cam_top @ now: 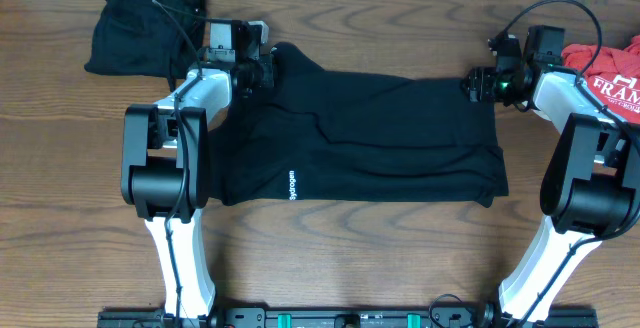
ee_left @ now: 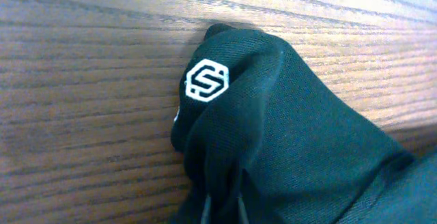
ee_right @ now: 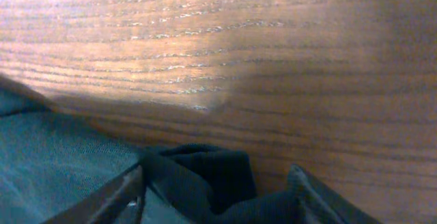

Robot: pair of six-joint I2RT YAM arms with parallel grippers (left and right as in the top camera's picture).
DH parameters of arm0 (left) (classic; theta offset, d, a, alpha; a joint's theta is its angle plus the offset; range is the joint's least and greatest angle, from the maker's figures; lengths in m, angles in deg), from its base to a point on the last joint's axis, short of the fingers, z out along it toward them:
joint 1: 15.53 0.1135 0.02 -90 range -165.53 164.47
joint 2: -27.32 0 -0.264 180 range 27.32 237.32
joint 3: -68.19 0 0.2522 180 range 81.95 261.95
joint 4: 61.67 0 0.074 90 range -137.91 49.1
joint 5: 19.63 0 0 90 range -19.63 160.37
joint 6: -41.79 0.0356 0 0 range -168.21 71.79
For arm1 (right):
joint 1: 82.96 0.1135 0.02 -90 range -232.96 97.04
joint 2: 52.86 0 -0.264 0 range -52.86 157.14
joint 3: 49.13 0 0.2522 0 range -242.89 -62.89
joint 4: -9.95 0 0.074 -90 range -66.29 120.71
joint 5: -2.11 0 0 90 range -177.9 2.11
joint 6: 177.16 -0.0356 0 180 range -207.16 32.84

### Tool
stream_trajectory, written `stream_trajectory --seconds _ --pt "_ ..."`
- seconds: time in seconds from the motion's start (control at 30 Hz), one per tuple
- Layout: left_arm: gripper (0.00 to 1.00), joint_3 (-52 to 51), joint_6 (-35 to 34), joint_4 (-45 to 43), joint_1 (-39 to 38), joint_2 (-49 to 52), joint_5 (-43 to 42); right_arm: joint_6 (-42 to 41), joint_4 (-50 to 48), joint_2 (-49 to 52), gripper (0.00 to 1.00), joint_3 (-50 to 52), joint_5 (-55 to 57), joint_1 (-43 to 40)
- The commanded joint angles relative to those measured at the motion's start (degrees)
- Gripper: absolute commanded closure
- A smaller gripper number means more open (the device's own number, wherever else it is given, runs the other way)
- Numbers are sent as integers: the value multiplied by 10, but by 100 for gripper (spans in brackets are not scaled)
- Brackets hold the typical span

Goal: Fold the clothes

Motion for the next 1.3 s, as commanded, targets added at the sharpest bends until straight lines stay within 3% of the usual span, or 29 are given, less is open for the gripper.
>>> stream_trajectory --seconds 0.0,0.13,0.53,1.0,1.27 --pt "94 3 7 2 -1 12 3 -3 -6 6 45 -1 -5 -8" --pt "95 3 7 2 -1 8 3 -3 -20 6 52 -1 -3 -14" --pt "94 3 7 15 -1 -25 3 -3 -18 6 99 -1 -3 -19" --pt "94 3 7 62 -1 -76 3 -14 -14 -3 99 -1 -57 -19" --pt "94 3 7 95 -1 -94 3 -13 35 -32 99 -1 -57 -19"
